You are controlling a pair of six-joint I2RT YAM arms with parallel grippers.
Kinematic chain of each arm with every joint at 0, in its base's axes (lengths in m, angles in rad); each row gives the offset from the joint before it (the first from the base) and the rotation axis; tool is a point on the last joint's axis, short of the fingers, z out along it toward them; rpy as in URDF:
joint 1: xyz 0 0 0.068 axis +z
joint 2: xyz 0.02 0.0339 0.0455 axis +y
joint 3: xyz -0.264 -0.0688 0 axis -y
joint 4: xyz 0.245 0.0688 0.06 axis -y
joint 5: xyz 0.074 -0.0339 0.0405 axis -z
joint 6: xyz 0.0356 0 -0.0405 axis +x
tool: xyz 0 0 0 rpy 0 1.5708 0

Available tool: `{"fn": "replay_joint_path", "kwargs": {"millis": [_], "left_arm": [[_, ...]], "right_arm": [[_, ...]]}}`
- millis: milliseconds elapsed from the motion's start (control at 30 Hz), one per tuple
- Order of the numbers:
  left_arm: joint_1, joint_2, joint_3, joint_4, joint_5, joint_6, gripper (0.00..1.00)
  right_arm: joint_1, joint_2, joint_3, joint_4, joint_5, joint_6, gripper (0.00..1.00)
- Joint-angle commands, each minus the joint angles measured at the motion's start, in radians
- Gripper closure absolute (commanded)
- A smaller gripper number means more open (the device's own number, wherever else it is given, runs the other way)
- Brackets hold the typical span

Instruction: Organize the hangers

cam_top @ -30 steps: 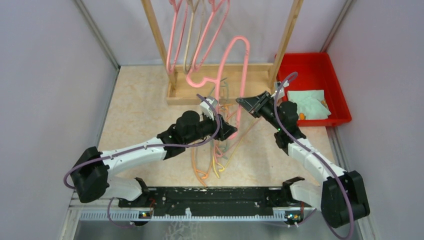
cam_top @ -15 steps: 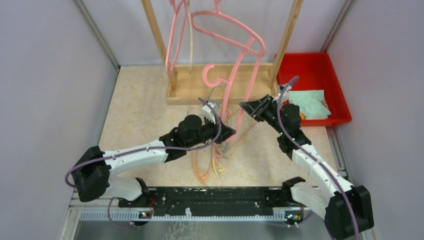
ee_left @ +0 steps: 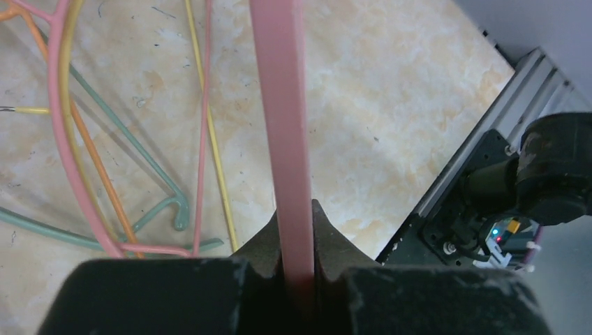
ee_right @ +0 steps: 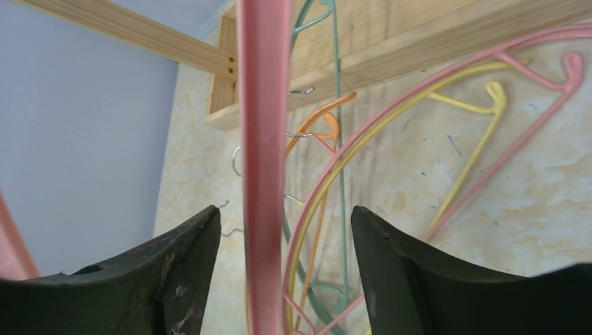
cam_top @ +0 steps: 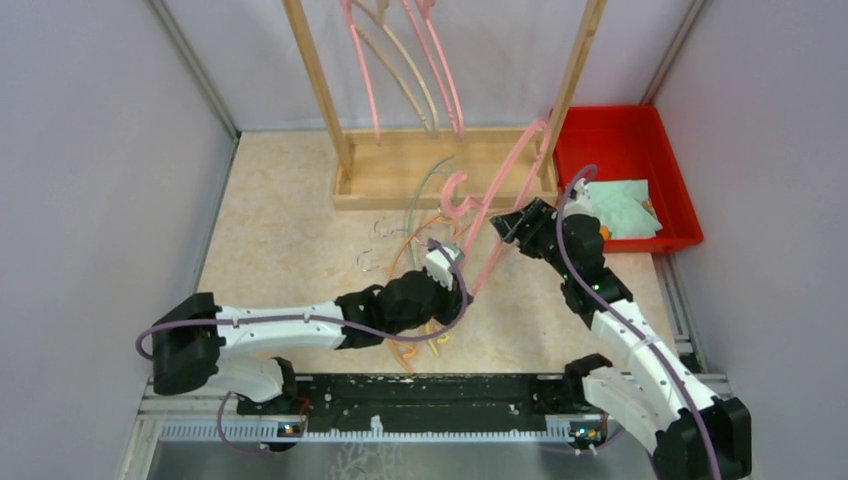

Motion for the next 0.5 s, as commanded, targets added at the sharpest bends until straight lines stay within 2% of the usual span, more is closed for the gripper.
{"fn": "replay_joint_path", "kwargs": {"millis": [0,133,267,467], "left_arm": [[-0.113,0.050,0.109,-0.100,-0.202,0.083,1.00],[-0.150,0.124,0.244,-0.224,-0.271,0.127,1.00],[-0.148,0.143,0.340,-0.249,-0.338,0.190,1.00],[-0.075,0.144,0.487,-0.294,-0.366,0.312,1.00]], "right_arm": [[0.003,-0.035,0.073,-0.049,0.071,-0.069,0.31],[0.001,-0.043,0.099,-0.089,0.095,-0.092,0.31],[-0.002,-0.060,0.131,-0.122,0.102,-0.112,0.31],[-0.006,-0.075,0.211,-0.194,0.100,-0.162,0.31]]}}
